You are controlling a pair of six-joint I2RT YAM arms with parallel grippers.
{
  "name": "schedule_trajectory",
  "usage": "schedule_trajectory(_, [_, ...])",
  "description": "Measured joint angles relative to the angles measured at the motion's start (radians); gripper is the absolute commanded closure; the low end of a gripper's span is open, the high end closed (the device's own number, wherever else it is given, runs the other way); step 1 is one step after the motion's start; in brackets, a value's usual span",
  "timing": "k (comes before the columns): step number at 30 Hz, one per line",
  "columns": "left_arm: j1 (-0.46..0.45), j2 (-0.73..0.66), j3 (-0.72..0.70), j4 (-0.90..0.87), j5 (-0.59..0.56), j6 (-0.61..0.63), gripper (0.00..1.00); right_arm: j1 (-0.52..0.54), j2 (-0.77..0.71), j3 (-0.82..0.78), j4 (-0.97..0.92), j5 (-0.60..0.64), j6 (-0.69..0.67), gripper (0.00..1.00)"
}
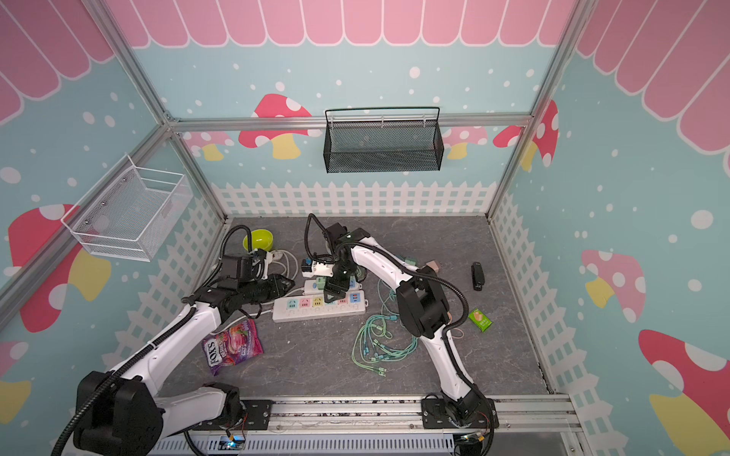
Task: Insert plugs into power strip
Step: Pick up the power cord from the top-center of the table.
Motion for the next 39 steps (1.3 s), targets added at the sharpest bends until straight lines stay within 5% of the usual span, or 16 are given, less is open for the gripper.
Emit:
schedule_trajectory(11, [0.0, -0.009, 0.006, -0.006, 0.018, 0.002, 0.64, -0.026, -0.032, -0.066, -0.051, -0.261, -0.123, 0.26])
schedule_trajectory(19, [0.0, -0.031, 0.009, -0.013, 0.021, 0.002, 0.64, -0.131, -0.323, -0.306, 0.149, -0.423, -0.026, 0.38])
schedule_trajectory(24, [0.001, -0.047, 0.016, -0.021, 0.013, 0.002, 0.64, -0.169, -0.466, -0.468, 0.354, -0.372, 0.134, 0.4])
schedule_trajectory(29, [0.003, -0.048, 0.023, -0.028, -0.014, 0.002, 0.63, -0.213, -0.533, -0.618, 0.575, -0.191, 0.365, 0.47])
schedule_trajectory(35, [0.005, -0.058, 0.025, -0.048, -0.032, 0.002, 0.6, -0.259, -0.481, -0.605, 0.709, 0.13, 0.594, 0.52])
schedule_trajectory(39, [0.007, -0.069, 0.042, -0.061, -0.036, 0.002, 0.59, -0.259, -0.368, -0.546, 0.736, 0.214, 0.673, 0.54])
